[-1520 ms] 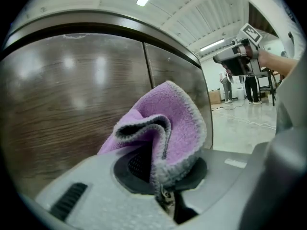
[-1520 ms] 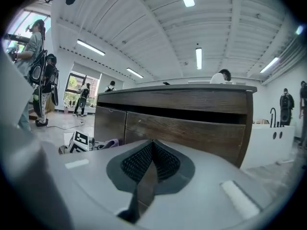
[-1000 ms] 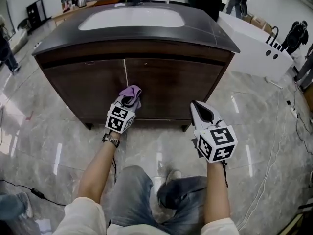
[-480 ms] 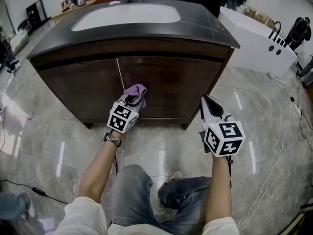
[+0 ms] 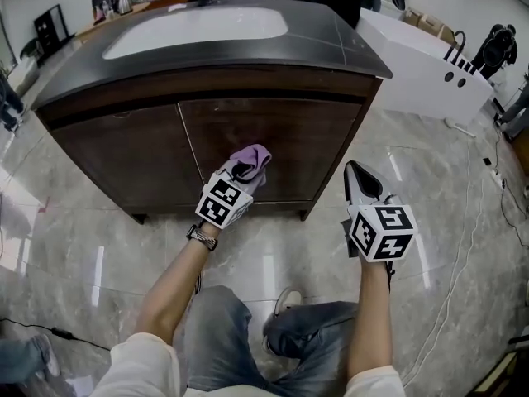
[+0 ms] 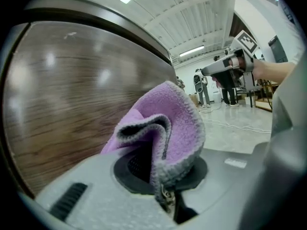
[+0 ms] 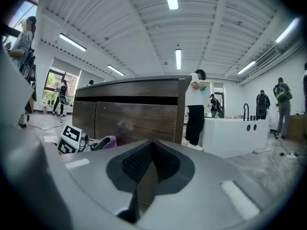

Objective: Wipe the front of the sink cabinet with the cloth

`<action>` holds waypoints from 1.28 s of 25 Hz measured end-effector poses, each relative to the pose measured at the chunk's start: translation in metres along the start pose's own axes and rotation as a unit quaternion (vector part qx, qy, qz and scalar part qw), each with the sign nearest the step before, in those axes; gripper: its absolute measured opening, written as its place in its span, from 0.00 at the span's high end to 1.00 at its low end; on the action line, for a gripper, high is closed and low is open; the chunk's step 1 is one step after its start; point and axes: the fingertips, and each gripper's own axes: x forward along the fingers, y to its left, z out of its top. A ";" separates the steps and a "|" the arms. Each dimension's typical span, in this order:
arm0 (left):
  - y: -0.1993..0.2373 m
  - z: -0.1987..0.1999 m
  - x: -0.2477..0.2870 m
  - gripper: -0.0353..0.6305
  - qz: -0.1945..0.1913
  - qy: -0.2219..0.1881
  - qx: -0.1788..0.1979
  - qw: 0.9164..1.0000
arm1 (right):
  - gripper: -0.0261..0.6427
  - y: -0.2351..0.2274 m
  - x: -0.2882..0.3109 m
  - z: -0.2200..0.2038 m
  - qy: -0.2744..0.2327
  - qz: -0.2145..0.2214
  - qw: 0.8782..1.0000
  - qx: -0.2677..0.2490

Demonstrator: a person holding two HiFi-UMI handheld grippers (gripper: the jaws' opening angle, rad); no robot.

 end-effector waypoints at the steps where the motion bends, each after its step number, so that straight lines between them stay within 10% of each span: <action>1: -0.004 0.001 0.004 0.87 -0.004 0.000 0.003 1.000 | 0.95 -0.003 0.000 -0.001 0.001 -0.002 1.000 0.000; 32: -0.134 0.054 0.154 0.87 -0.130 -0.002 0.017 0.991 | 0.95 -0.076 -0.073 0.011 0.000 -0.120 0.992 0.033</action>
